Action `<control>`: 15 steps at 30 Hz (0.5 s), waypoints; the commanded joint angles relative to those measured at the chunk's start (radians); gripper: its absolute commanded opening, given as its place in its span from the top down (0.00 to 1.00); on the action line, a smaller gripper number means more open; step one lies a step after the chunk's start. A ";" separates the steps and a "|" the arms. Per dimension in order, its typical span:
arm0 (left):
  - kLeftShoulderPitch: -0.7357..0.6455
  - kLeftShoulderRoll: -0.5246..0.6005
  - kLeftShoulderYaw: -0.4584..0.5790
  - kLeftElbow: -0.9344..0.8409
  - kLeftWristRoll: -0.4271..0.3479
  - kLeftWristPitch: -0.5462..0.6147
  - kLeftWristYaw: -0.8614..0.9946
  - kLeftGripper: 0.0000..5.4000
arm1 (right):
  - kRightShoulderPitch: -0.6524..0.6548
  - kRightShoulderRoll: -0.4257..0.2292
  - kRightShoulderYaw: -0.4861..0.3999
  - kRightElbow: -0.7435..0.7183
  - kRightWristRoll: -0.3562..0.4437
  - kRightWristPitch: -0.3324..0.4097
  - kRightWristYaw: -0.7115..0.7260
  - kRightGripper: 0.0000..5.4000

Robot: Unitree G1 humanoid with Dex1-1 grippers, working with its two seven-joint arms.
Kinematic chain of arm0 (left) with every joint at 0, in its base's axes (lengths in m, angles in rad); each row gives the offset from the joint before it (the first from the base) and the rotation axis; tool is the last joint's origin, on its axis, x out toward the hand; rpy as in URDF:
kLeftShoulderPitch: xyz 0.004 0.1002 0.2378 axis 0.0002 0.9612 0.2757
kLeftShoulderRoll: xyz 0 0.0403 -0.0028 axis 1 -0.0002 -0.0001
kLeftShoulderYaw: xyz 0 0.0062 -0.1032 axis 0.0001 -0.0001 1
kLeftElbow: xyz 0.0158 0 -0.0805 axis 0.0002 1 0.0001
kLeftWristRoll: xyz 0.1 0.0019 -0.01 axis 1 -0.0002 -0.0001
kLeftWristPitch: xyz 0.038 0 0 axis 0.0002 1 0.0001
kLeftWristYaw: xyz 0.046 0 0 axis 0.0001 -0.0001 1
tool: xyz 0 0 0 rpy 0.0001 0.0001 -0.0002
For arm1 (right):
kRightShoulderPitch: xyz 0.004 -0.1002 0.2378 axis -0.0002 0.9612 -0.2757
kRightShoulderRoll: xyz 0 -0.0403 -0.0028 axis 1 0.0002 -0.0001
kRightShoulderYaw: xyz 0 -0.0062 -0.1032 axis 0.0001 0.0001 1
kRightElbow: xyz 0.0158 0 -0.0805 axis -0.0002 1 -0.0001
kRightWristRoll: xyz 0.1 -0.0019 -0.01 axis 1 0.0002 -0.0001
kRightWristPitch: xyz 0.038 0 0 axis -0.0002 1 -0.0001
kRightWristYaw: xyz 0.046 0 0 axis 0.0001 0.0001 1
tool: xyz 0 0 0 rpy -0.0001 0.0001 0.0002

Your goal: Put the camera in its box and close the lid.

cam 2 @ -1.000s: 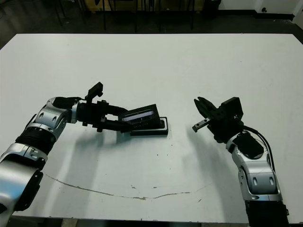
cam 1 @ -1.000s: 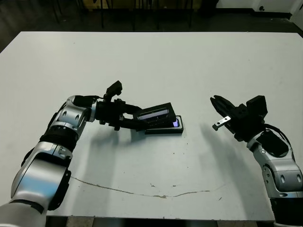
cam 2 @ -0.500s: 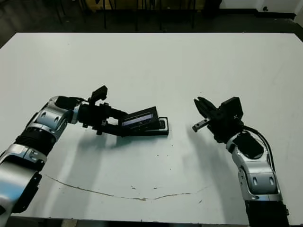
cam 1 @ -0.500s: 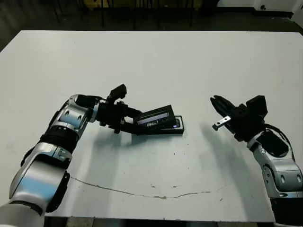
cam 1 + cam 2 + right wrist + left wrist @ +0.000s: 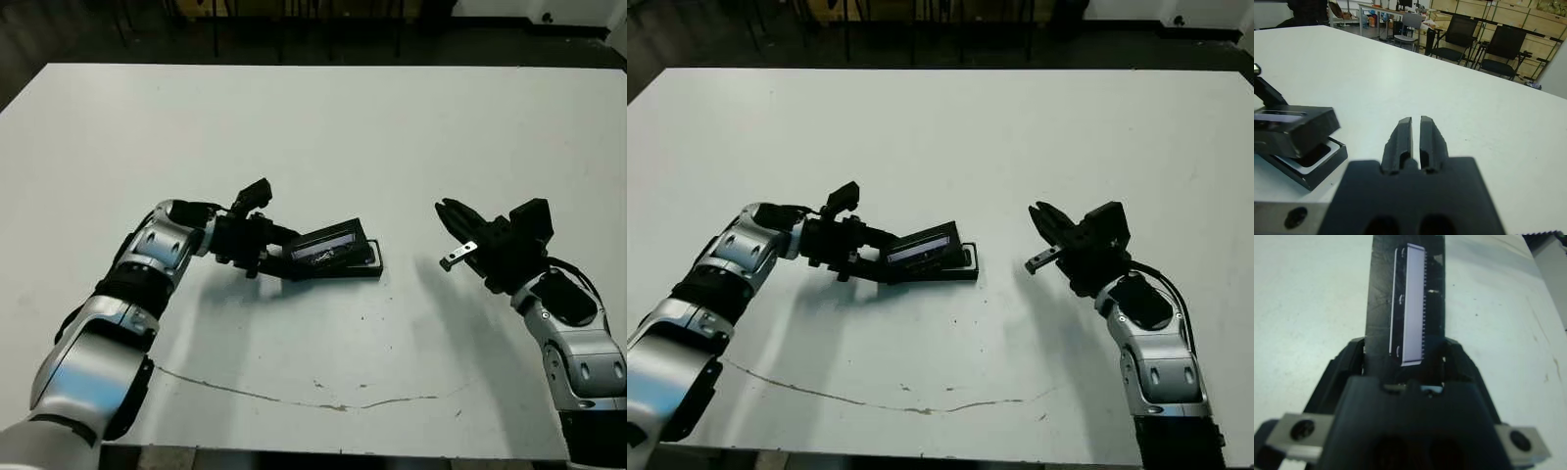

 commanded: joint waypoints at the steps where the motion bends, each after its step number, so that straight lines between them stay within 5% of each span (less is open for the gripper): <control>1: 0.018 -0.074 -0.055 0.088 0.060 -0.002 0.017 0.50 | 0.023 -0.009 -0.003 -0.004 0.003 0.018 0.004 1.00; 15: -0.059 -0.153 -0.109 0.152 0.146 -0.023 0.039 0.50 | 0.034 -0.008 -0.011 -0.004 0.006 0.012 0.009 1.00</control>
